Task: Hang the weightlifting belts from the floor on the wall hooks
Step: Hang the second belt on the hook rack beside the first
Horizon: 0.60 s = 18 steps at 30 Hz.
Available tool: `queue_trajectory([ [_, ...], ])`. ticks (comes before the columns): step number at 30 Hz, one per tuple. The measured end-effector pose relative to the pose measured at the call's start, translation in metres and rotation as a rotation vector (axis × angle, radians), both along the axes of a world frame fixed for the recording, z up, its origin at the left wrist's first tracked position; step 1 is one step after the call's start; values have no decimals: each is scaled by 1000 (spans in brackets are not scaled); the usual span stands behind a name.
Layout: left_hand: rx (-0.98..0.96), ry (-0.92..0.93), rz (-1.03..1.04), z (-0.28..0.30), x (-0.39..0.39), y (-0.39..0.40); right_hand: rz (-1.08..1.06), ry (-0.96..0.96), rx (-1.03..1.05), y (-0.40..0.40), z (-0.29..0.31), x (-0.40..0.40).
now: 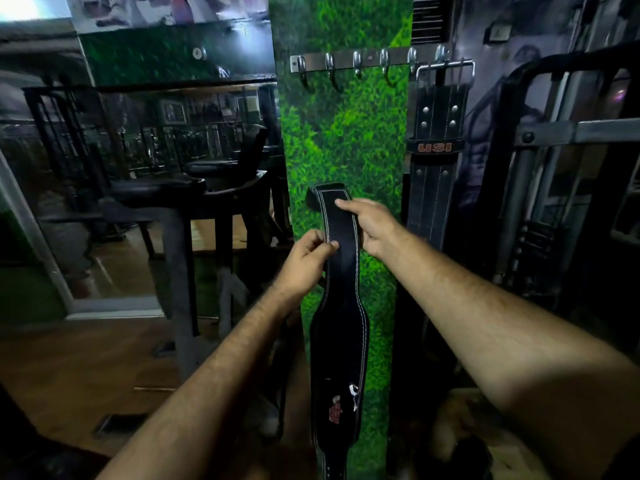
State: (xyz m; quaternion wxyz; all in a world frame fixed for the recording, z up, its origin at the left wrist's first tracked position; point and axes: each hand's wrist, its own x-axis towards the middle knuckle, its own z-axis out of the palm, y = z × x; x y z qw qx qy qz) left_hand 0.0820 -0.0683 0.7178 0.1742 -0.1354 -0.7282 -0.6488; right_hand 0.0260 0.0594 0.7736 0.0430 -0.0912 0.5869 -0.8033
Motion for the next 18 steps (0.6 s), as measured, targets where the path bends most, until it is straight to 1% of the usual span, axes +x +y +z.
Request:
queue_trajectory([
  [3, 196, -92, 106, 14, -7, -4, -36, 150, 61, -3, -3, 8],
  [5, 289, -104, 109, 31, -15, -11, -47, 237, 119, -6, 1, 21],
  [7, 281, -83, 56, 51, -22, -15, -40, 313, 167, -7, 6, 34],
  [9, 266, -33, 44, 68, -27, -14, -19, 368, 281, -5, 8, 44],
  [12, 297, 61, 149, 84, -34, -5, -4, 414, 521, 2, 7, 51],
  [13, 294, 106, 179, 86, -35, 0, -26, 408, 550, 5, 8, 50],
  [15, 281, 187, 192, 84, -36, 9, -120, 373, 494, 11, 13, 46],
  [16, 275, 214, 201, 82, -37, 12, -193, 357, 450, 13, 16, 44],
  [17, 274, 233, 218, 80, -39, 15, -281, 355, 448, 16, 20, 42],
  [18, 281, 245, 236, 79, -41, 17, -367, 372, 492, 20, 23, 39],
])
